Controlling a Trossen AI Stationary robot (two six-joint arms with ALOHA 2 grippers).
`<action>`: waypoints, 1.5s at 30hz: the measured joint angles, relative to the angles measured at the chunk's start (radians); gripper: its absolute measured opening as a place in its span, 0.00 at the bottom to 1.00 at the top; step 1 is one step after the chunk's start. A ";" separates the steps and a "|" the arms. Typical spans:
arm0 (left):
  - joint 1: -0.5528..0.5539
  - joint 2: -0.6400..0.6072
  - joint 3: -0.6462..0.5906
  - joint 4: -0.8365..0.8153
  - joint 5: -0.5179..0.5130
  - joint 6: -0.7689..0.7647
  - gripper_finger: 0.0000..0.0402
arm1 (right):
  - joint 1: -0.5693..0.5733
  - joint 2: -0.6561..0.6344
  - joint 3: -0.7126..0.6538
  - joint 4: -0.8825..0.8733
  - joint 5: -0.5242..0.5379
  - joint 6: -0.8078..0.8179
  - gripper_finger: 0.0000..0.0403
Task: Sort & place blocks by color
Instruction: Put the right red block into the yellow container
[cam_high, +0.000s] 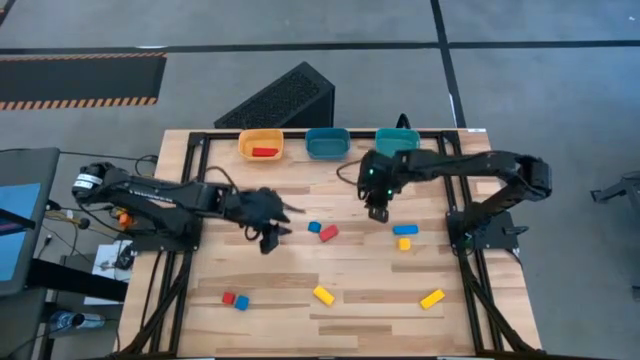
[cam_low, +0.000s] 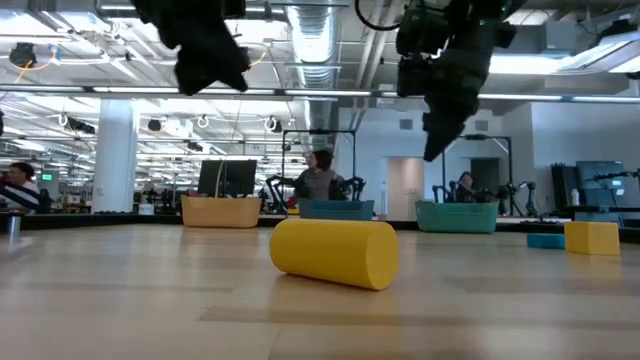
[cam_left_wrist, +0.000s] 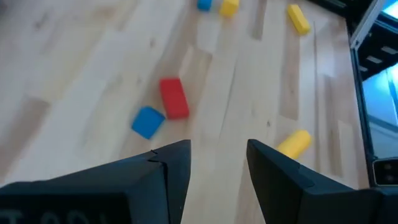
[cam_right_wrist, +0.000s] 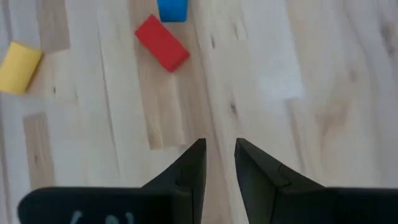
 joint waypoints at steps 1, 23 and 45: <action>0.016 0.000 0.012 -0.008 0.002 0.032 0.35 | -0.016 -0.001 0.019 -0.048 0.001 -0.007 0.27; 0.448 0.122 0.062 0.337 -0.004 0.476 0.35 | -0.121 -0.037 0.257 -0.266 0.361 -0.240 0.26; 0.464 0.188 0.218 0.352 0.067 0.389 0.35 | -0.185 -0.053 0.201 0.168 0.064 -0.290 0.28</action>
